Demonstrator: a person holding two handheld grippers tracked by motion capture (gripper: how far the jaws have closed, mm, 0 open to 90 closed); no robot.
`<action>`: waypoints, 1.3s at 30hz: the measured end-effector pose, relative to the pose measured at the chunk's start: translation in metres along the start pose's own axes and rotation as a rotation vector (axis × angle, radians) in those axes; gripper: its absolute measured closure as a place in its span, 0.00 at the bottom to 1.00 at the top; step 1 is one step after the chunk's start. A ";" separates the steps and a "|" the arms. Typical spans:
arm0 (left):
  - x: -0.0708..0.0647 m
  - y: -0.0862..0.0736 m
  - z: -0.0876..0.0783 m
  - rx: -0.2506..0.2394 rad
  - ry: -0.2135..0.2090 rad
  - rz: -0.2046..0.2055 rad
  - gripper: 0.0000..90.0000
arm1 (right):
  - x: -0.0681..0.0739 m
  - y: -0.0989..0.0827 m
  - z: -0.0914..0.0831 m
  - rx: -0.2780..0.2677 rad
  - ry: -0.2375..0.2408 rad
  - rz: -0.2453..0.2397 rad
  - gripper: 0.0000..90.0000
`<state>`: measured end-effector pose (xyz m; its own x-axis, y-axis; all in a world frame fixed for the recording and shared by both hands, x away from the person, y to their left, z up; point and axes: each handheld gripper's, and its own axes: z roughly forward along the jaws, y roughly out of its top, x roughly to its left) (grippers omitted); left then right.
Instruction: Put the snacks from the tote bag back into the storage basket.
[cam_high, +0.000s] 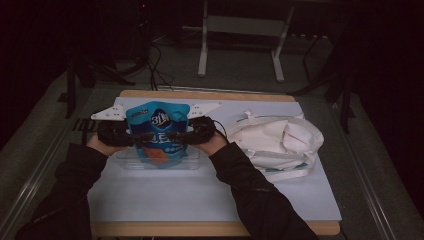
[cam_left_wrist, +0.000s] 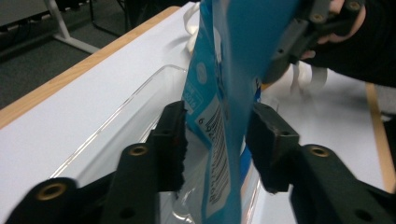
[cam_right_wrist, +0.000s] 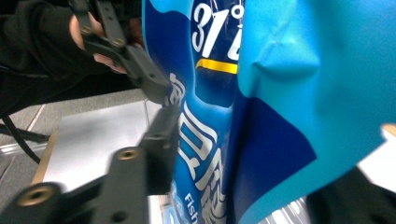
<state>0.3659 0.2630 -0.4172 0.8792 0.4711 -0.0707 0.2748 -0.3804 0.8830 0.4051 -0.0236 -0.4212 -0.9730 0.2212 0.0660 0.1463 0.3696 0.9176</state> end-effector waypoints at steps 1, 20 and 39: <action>0.000 0.000 0.000 0.001 0.000 -0.007 0.54 | 0.000 0.001 0.000 0.010 -0.002 0.006 0.49; -0.013 -0.010 -0.014 -0.013 0.088 -0.114 0.02 | -0.002 0.002 -0.017 0.030 -0.035 0.001 0.16; -0.048 -0.042 -0.024 0.004 0.247 -0.202 0.02 | -0.001 -0.007 -0.051 0.048 -0.080 0.033 0.17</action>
<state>0.3030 0.2760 -0.4397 0.6862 0.7159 -0.1291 0.4361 -0.2628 0.8606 0.3958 -0.0722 -0.4080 -0.9504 0.3048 0.0623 0.1880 0.4031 0.8956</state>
